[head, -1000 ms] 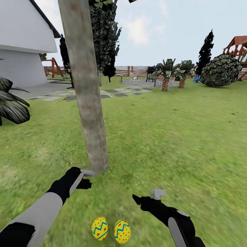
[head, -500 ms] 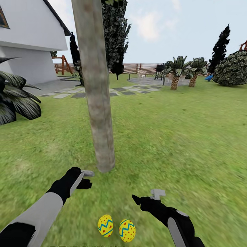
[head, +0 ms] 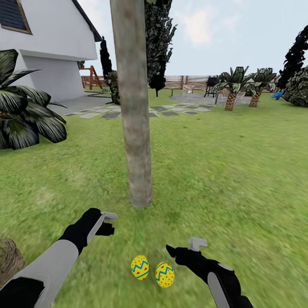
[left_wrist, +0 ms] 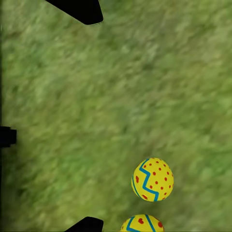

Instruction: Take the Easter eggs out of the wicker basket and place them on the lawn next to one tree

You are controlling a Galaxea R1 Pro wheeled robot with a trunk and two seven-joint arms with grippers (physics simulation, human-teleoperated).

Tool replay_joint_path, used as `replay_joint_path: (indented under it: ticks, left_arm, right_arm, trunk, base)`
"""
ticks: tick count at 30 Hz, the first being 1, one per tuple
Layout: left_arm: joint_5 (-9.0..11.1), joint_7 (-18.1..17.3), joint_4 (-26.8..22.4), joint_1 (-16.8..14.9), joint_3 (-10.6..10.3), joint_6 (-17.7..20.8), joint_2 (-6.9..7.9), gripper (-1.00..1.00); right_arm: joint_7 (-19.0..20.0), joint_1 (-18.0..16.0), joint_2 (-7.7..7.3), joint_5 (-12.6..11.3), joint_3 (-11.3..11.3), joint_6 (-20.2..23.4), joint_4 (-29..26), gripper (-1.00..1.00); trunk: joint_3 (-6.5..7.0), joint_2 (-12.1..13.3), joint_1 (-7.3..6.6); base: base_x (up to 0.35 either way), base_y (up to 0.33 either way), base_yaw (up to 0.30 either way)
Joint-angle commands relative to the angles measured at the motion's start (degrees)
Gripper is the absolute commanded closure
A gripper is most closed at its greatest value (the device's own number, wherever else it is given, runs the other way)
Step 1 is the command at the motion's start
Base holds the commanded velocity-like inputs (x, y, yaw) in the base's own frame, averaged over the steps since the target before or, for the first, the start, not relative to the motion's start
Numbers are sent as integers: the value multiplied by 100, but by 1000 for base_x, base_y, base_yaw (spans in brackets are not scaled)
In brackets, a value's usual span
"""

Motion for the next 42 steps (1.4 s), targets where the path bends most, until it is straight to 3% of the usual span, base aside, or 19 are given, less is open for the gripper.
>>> replay_joint_path:
  ticks: [1, 42]
  left_arm:
    - [61, 51, -8, -4, -44, 21, 7, -100]
    - [34, 58, -8, -4, -28, 48, -8, -100]
  right_arm:
    - [18, -3, 5, 7, -5, 29, -2, -100]
    - [23, -7, 13, 15, 109, 28, 98, -100]
  trunk:
    - [5, 38, -24]
    - [416, 1683, -924]
  base:
    - [-49, 0, 151]
    - [-47, 0, 151]
